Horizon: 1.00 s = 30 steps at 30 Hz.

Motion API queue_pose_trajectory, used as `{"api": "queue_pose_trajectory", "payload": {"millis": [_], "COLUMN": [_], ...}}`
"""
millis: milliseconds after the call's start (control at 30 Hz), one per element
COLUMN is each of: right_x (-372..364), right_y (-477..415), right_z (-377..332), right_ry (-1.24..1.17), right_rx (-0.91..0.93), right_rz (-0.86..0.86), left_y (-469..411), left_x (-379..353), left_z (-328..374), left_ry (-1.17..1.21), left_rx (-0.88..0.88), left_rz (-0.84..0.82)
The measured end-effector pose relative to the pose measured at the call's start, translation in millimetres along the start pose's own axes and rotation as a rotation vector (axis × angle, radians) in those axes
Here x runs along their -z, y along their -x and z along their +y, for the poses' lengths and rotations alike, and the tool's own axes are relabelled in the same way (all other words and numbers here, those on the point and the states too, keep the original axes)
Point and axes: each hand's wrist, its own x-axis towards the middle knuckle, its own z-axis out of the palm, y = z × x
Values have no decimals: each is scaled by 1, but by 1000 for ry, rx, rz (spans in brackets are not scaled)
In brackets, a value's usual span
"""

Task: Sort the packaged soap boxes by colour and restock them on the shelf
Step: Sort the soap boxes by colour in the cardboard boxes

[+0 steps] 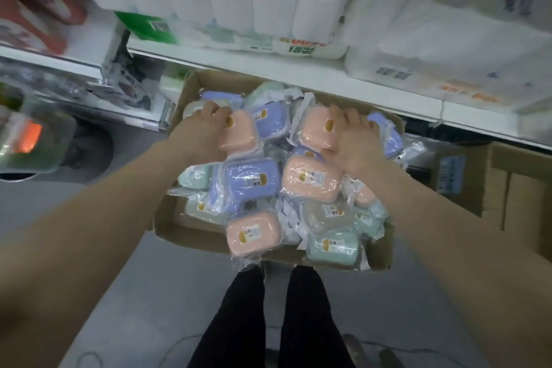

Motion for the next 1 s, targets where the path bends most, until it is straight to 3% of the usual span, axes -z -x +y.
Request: {"api": "queue_pose_trajectory", "payload": {"millis": [400, 1000], "right_x": [77, 114], "right_y": [106, 278], "right_z": [64, 322], "right_ry": [-40, -100], "right_rx": [-122, -229], "right_rz": [209, 279], "left_y": [48, 53], "left_x": [60, 42], "left_z": [120, 435], "left_ry": [53, -7], "left_rx": [-99, -218], "left_rz": [219, 241]}}
